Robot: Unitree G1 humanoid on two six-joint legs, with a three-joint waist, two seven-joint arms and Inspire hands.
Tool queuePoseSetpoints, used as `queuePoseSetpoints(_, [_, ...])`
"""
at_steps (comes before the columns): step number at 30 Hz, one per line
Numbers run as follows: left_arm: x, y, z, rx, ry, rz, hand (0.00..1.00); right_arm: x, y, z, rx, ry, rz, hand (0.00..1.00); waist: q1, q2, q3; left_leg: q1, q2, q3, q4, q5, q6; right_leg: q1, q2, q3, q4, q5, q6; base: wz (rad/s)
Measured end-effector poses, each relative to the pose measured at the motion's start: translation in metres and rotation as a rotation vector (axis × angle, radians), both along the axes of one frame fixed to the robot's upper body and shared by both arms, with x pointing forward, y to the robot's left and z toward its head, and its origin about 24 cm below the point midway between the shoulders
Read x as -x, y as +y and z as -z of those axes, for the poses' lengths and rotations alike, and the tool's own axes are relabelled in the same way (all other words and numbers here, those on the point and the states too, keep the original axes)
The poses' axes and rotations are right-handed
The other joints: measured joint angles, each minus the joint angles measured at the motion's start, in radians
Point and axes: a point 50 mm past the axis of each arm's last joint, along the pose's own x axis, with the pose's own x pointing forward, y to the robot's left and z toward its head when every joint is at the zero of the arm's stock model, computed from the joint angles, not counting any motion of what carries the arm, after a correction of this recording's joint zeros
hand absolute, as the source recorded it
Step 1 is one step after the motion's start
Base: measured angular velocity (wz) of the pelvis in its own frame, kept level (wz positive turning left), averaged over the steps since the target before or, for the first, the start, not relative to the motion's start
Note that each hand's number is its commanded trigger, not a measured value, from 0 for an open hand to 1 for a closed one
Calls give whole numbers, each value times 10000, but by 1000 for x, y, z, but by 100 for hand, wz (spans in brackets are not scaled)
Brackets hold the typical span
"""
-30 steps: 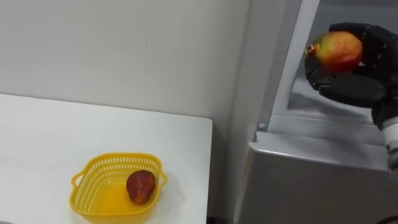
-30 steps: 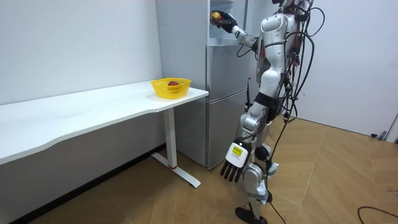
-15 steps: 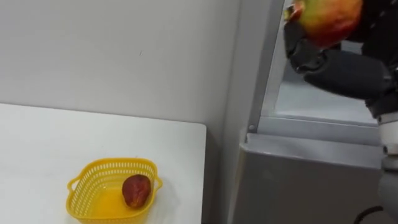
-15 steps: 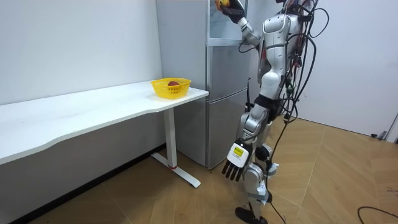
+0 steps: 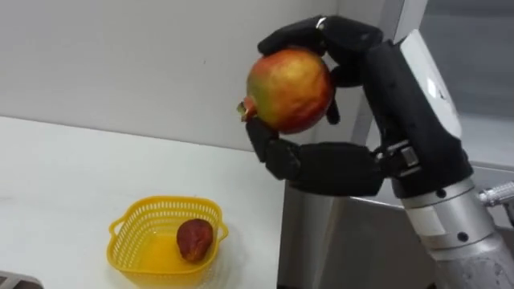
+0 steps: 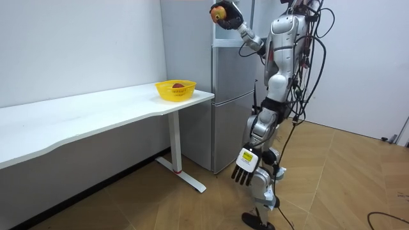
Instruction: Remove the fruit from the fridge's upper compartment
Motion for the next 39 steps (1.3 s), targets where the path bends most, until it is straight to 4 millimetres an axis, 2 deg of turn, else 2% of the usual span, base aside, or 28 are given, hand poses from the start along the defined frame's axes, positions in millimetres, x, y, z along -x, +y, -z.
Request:
queuePoseSetpoints(3, [-2,1,0,108,-35,57,0,1,7,0,441,-90,-178,100,138,-87,-27,-131,-3,-74,4,0,0,-88,-8,-73,5,0,0,6])
queuePoseSetpoints(6, [-7,2,-1,71,-119,194,0,2,17,3,831,39,-618,100,363,-145,12,-148,-2,-135,6,1,-2,-88,-2,-112,-1,-1,1,6])
queuePoseSetpoints(9, [-8,2,-1,75,-161,215,0,2,24,8,1274,330,-993,100,532,-196,38,-166,-16,-257,29,2,-1,-26,-41,-388,-7,-1,1,13])
queuePoseSetpoints(11, [-11,2,-2,75,-266,252,0,-4,26,13,1548,600,-993,100,571,-211,47,-160,-32,-341,46,3,1,27,-56,-426,-7,-3,5,14])
queuePoseSetpoints(13, [-10,3,-2,55,-232,238,0,-15,24,19,1965,954,-616,100,619,-266,71,-150,-44,-486,51,5,3,90,-79,-624,-8,-7,12,17])
queuePoseSetpoints(18, [-6,3,-2,105,-103,198,0,-37,17,37,2337,2036,57,100,665,-341,54,-160,-43,-570,54,5,3,113,-90,-720,-7,-11,19,6])
queuePoseSetpoints(22, [-7,4,-2,154,-16,240,0,-53,7,59,2616,3211,757,100,736,-508,82,-327,-69,-790,200,7,3,122,-141,-951,-7,-21,35,14])
queuePoseSetpoints(23, [-8,4,-2,154,-47,242,0,-57,4,66,2740,3526,997,100,835,-571,113,-350,-71,-811,224,7,3,122,-143,-955,-8,-23,38,11])
queuePoseSetpoints(25, [-7,5,-3,155,-13,232,0,-62,0,73,3116,3770,1431,100,927,-645,126,-403,-75,-865,238,7,3,106,-159,-1051,-7,-25,40,12])
queuePoseSetpoints(28, [-5,7,-3,180,153,253,0,-70,-2,80,3489,4010,1782,100,1205,-738,132,-499,-92,-998,258,7,3,57,-169,-1163,-7,-27,44,8])
queuePoseSetpoints(29, [-4,8,-3,197,260,348,0,-76,-1,83,3702,4164,1846,100,1291,-818,97,-504,-92,-1029,248,8,0,60,-172,-1187,-5,-34,55,0])
queuePoseSetpoints(30, [-4,9,-3,180,288,368,0,-79,0,85,3830,4264,1882,100,1350,-792,124,-510,-91,-1038,254,10,-4,60,-171,-1196,-8,-35,56,11])
queuePoseSetpoints(31, [-6,11,-4,138,240,468,0,-84,0,88,4016,4485,1997,100,1442,-903,104,-574,-95,-1154,279,11,-7,66,-173,-1289,-20,-35,57,29])
queuePoseSetpoints(32, [-9,13,-6,68,141,624,0,-87,1,91,4187,4663,2071,100,1443,-970,130,-677,-118,-1293,363,16,-15,67,-184,-1429,-33,-35,56,34])
queuePoseSetpoints(33, [-10,13,-6,52,123,649,0,-89,1,93,4267,4758,2093,100,1466,-992,129,-683,-119,-1324,363,19,-20,67,-183,-1435,-33,-35,57,27])
queuePoseSetpoints(35, [-16,13,-6,76,44,736,0,-91,1,104,4546,5125,2146,100,1816,-1051,116,-697,-150,-1397,369,20,-16,102,-197,-1468,-74,-35,57,11])
queuePoseSetpoints(37, [-17,13,-6,53,79,724,0,-92,1,112,4830,5342,2250,100,1990,-1114,107,-792,-200,-1545,391,29,-3,108,-219,-1514,-193,-35,57,16])
queuePoseSetpoints(39, [-20,14,-6,36,87,715,0,-94,-1,119,4985,5557,2407,100,2037,-1171,127,-863,-226,-1631,438,41,10,88,-248,-1635,-200,-35,57,19])
